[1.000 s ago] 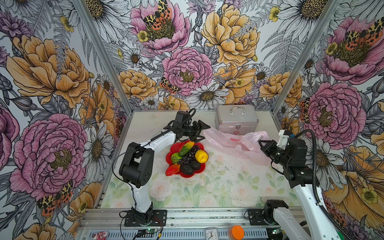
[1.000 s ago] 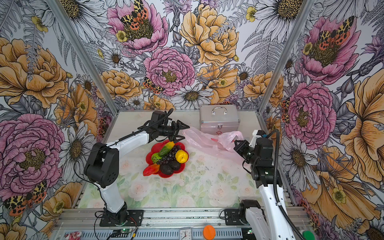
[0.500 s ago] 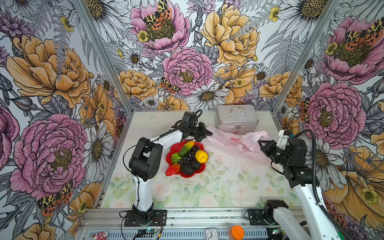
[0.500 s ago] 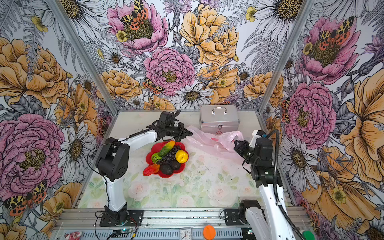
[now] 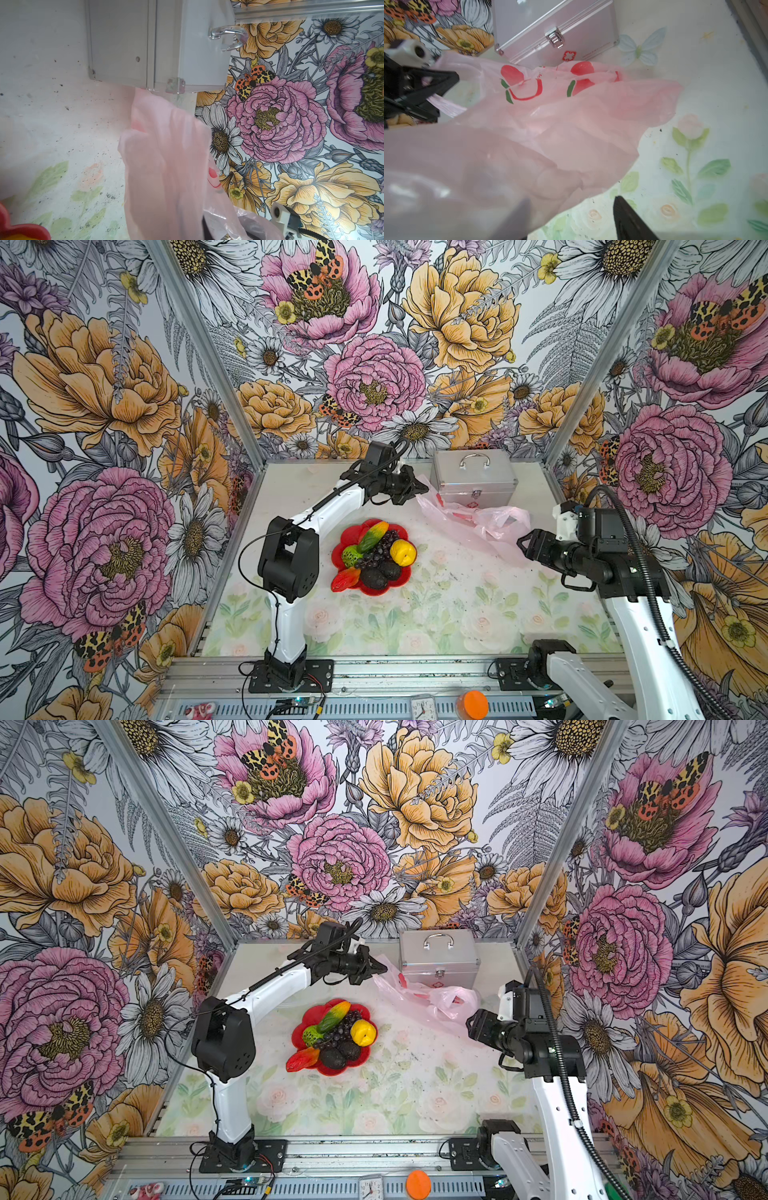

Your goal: Place the fruits into the plastic bag

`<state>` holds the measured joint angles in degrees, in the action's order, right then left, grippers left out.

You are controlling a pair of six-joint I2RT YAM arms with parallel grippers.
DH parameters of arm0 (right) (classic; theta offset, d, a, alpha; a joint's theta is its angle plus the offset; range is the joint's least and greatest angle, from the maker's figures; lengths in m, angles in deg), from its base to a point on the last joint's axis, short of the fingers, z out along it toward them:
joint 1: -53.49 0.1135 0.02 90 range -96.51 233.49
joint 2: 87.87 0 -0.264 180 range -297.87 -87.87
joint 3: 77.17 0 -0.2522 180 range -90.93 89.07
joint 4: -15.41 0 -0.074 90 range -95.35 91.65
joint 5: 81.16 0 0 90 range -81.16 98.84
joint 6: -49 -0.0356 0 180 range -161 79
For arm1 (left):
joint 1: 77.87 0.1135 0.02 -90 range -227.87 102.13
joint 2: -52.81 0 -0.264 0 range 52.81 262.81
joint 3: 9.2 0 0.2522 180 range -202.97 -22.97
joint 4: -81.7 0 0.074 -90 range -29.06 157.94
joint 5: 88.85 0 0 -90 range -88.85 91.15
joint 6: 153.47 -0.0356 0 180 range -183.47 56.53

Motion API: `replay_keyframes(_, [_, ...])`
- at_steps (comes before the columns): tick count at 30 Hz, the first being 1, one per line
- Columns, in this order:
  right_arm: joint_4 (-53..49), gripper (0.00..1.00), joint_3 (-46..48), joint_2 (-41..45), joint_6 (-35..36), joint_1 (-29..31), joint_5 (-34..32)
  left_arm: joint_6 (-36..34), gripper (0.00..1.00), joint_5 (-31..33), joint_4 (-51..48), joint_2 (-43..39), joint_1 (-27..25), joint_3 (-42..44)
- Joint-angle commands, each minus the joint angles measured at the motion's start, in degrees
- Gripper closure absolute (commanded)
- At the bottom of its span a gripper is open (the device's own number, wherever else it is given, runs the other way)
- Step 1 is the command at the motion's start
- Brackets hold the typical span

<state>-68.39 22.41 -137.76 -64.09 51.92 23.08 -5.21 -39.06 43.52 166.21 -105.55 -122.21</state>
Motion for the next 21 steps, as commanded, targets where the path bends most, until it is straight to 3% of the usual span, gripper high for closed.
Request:
replay_keyframes(1, [-7.40, 0.32, -2.61, -1.74, 7.48, 1.53, -5.26, -6.65, 1.00, -0.19, -7.62, 2.08, -0.39, -4.85])
replay_keyframes(6, [-4.92, 0.30, -6.71, -4.74, 9.43, 3.18, -5.09, -12.69, 1.00, 0.40, -16.61, 3.18, -0.36, -11.57])
replay_keyframes(16, [-0.01, 0.30, -14.03, -11.08, 12.26, 10.50, 2.11, -13.90, 1.00, -0.73, -19.23, 4.06, -0.97, -15.18])
replay_keyframes(21, [-0.36, 0.28, -16.59, -14.21, 15.59, 16.17, -0.38, -14.68, 1.00, -0.68, -21.01, 4.92, -0.97, -18.11])
